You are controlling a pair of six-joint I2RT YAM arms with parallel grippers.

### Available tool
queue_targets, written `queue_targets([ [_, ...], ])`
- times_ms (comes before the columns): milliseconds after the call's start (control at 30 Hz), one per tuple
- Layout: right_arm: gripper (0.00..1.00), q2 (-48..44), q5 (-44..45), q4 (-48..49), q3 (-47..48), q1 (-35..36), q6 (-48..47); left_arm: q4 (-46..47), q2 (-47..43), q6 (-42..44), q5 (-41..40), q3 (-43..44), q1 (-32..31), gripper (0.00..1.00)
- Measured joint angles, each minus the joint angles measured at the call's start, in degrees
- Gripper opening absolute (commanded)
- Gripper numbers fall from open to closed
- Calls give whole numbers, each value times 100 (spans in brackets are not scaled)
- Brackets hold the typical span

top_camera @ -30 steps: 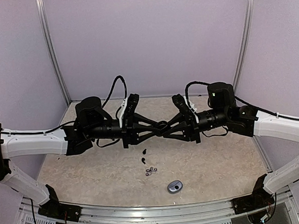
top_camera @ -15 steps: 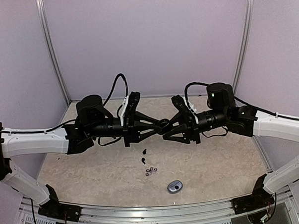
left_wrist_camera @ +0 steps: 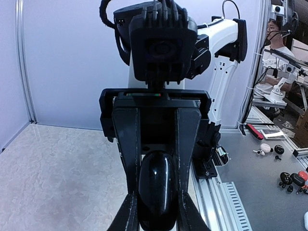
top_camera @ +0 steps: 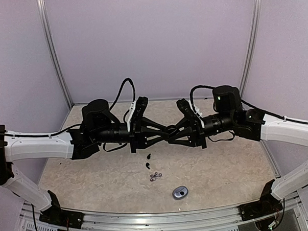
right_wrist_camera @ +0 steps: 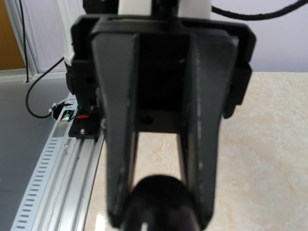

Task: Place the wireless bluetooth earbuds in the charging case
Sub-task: Pass from the right arm to the left, then pass from the left arm to the right, then open the charging case.

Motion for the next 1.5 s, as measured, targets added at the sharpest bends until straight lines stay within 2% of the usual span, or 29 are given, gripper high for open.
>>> queue_targets([
  [33,19,0,13,-2,0,-2,11,0,0,-2,-2,0,0,14],
  [167,12,0,37,4,0,-2,-9,0,0,0,-57,0,0,42],
  [233,10,0,35,-2,0,0,-26,4,0,-17,-133,0,-7,46],
  [700,0,0,184,9,0,7,-125,-68,-50,4,-645,0,-66,44],
  [1500,0,-129,227,-92,-310,11,-299,138,-330,-140,-833,-138,251,51],
])
